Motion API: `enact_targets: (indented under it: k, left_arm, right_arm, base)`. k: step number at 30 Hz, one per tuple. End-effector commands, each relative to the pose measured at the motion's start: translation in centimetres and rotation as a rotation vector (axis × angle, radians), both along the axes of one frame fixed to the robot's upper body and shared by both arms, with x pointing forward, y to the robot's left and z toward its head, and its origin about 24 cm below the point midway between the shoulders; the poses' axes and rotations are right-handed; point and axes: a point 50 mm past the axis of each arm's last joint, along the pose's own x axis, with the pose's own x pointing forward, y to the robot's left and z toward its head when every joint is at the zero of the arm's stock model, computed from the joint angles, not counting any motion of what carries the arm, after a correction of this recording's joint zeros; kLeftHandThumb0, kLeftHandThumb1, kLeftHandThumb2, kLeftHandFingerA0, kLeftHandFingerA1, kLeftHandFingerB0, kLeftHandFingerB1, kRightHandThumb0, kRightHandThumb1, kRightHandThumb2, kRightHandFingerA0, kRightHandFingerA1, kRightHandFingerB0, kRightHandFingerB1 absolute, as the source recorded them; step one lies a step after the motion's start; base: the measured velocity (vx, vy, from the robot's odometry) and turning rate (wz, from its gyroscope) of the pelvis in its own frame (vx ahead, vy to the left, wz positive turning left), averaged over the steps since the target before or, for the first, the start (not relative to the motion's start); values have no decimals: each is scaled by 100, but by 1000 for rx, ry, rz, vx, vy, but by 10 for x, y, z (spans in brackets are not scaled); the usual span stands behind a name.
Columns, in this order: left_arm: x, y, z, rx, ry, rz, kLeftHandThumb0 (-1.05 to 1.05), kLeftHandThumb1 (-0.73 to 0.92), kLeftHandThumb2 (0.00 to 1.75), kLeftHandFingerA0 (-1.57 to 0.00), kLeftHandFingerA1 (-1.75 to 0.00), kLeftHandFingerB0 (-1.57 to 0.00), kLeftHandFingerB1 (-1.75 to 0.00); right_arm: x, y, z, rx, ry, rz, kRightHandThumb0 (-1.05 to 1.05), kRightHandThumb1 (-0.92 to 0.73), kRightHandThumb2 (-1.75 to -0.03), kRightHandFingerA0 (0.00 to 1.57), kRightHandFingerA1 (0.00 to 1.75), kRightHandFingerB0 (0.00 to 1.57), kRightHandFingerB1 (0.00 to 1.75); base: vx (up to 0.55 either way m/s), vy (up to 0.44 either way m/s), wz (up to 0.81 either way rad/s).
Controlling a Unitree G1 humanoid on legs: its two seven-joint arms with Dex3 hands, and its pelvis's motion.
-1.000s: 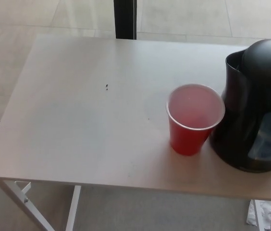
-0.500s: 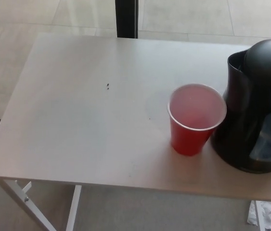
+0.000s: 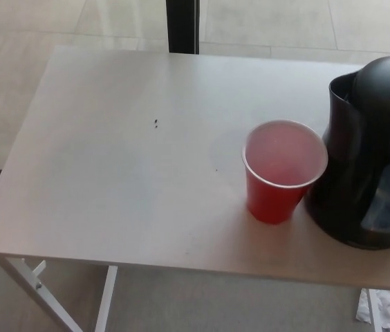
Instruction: The robot uses its right hand to lift up a kettle kept on the middle of the desk by its handle and tilt it into a glass kept next to it to pour out water
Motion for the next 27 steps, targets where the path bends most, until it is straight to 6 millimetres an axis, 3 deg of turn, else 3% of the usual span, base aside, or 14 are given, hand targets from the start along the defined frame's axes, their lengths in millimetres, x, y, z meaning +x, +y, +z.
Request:
enact_targets:
  k: [1,2,8,18,21,27]
  left_arm:
    - [1,6,7,34,-7,-12,-105,47,67,-49,-68,-31,-110]
    - [1,6,7,33,-15,-26,-105,48,67,-50,-70,-37,-110]
    - [2,8,10,52,-4,-34,-105,49,68,-51,-68,-36,-107]
    - [3,7,10,47,-9,-36,-105,47,67,-50,-68,-34,-108]
    - [4,7,11,47,-15,-41,-105,48,67,-49,-67,-35,-106]
    - [4,8,11,52,-15,-45,-105,49,68,-52,-69,-40,-106]
  right_arm:
    - [10,3,3,-120,73,-9,-73,-46,-84,0,24,0,11]
    - [13,6,2,-156,106,-4,-85,-51,-84,0,9,0,0]
    - [19,12,-9,-173,121,49,-87,-51,-84,0,3,0,0]
    - [23,16,-17,-261,181,55,-84,-48,-81,0,5,3,4]
    - [24,14,-16,-276,185,52,-95,-55,-87,0,0,8,2]
    - [26,11,-16,-321,193,57,-87,-50,-84,0,4,13,9]
  base:
    - [0,0,0]
    - [0,0,0]
    - [0,0,0]
    - [0,0,0]
    - [0,0,0]
    - [0,0,0]
